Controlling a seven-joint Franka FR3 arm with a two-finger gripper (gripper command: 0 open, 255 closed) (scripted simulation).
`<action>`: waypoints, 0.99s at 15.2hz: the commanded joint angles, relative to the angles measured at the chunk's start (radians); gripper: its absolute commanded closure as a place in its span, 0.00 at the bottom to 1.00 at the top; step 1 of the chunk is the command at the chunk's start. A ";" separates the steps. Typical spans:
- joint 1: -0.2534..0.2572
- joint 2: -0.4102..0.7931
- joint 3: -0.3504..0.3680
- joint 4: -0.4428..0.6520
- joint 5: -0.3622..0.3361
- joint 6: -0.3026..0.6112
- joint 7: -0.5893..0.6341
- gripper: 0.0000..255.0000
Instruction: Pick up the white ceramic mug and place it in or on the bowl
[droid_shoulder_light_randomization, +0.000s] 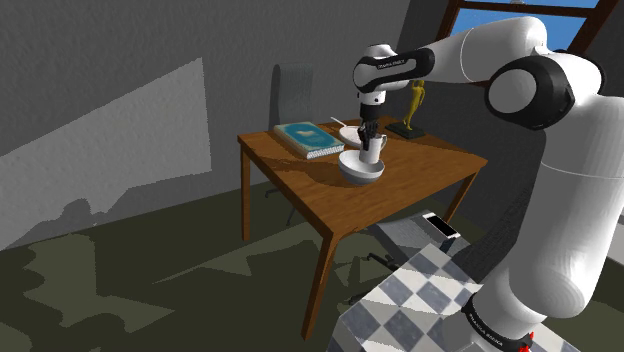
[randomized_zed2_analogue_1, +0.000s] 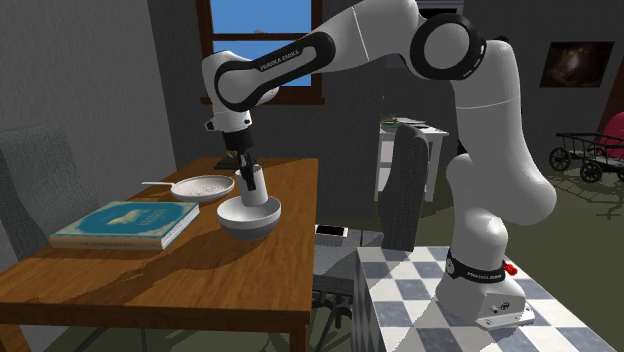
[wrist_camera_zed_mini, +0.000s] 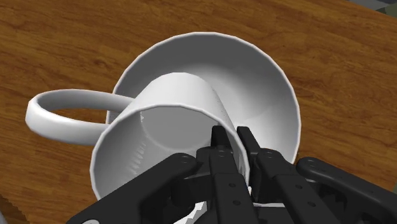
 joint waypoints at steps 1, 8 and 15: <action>0.000 0.000 0.000 0.000 0.000 0.001 0.000 1.00; 0.000 0.000 0.000 0.000 0.000 0.001 0.000 0.00; -0.001 0.009 0.000 0.139 0.003 -0.130 -0.002 0.00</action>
